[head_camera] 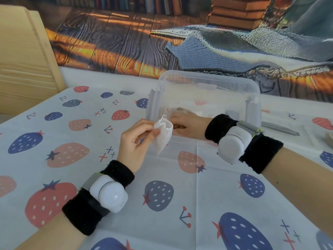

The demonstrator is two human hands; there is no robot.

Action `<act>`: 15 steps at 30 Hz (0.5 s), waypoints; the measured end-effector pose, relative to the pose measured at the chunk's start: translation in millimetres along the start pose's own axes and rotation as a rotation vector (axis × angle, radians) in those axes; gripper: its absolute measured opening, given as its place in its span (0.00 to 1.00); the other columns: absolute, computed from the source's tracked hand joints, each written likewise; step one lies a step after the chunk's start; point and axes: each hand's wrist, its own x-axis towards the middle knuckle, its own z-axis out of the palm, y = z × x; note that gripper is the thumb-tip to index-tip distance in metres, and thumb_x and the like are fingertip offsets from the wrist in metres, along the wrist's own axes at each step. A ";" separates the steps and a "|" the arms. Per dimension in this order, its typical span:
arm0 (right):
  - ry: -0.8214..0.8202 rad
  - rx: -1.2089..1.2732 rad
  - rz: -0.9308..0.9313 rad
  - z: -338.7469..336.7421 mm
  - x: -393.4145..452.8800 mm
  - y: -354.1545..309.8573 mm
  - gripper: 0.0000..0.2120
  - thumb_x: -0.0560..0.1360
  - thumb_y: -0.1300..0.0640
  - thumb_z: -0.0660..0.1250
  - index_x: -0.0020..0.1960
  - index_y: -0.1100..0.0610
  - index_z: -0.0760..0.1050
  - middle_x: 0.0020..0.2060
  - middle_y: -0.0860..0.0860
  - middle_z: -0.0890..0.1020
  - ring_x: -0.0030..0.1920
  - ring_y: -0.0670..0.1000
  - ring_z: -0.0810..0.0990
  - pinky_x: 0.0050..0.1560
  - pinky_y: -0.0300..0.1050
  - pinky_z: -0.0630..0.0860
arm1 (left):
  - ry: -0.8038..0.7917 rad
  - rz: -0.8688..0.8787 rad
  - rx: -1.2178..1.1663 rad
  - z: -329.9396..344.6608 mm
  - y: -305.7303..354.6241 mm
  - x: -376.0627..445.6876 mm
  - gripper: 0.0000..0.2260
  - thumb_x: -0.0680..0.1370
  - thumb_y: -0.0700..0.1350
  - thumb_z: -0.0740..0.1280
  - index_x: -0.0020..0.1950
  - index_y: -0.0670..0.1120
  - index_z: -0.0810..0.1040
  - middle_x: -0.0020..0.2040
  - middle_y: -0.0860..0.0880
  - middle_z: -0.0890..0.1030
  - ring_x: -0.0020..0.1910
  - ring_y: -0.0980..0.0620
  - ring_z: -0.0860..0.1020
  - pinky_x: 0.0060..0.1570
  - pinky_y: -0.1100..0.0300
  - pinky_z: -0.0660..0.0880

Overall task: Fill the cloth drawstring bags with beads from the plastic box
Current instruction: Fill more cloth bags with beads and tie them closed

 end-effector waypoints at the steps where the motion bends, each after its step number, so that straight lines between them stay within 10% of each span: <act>1: -0.002 0.009 -0.001 0.4 -0.4 0.3 0.13 0.78 0.58 0.58 0.35 0.49 0.64 0.35 0.42 0.65 0.44 0.48 0.63 0.48 0.40 0.58 | 0.001 0.001 0.000 0.2 -0.1 -0.4 0.06 0.76 0.44 0.64 0.45 0.45 0.80 0.44 0.61 0.79 0.44 0.60 0.77 0.43 0.67 0.74; 15: 0.146 0.123 -0.007 -1.0 -1.2 -4.8 0.15 0.76 0.61 0.62 0.34 0.47 0.65 0.27 0.42 0.69 0.29 0.42 0.65 0.31 0.31 0.63 | -0.006 -0.033 -0.018 0.7 -0.2 -1.5 0.06 0.77 0.46 0.63 0.46 0.46 0.78 0.44 0.58 0.79 0.45 0.59 0.77 0.44 0.63 0.75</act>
